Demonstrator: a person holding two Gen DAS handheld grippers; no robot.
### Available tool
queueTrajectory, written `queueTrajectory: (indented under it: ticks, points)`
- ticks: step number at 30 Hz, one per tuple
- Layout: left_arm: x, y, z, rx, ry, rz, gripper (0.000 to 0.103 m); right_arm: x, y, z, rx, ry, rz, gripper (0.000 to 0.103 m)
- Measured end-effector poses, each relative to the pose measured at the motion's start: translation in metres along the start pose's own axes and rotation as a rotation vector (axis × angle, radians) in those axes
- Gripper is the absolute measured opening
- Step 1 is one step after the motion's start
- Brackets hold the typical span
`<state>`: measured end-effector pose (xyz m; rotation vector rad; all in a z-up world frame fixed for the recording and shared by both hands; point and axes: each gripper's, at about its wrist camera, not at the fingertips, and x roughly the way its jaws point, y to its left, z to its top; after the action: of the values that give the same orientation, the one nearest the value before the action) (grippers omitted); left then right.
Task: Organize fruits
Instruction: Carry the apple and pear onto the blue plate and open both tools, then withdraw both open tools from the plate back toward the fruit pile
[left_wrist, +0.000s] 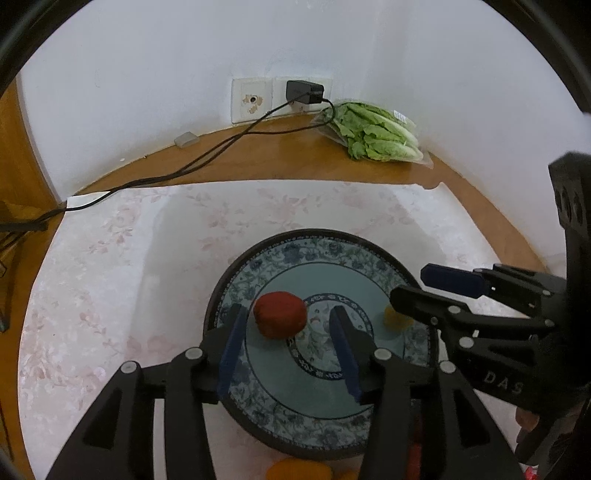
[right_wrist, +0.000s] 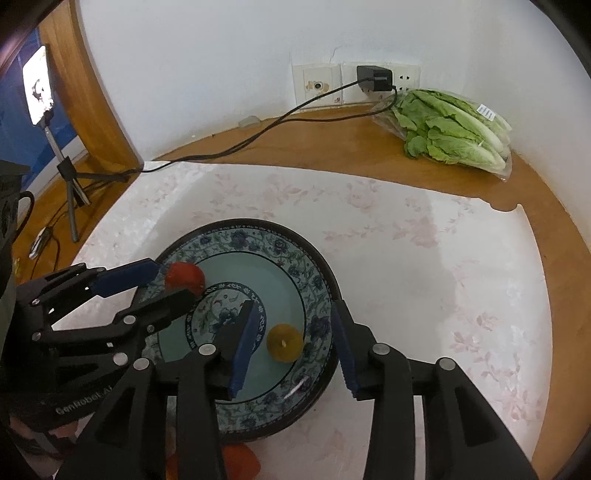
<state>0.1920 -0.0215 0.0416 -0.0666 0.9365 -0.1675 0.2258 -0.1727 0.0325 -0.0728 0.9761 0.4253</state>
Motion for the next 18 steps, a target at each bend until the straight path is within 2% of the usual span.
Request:
queueTrajectory:
  ticks: [18]
  points:
    - [-0.042, 0.001, -0.021, -0.005, 0.012, -0.009, 0.05, -0.052, 0.013, -0.029, 0.006, -0.032, 0.03, 0.042]
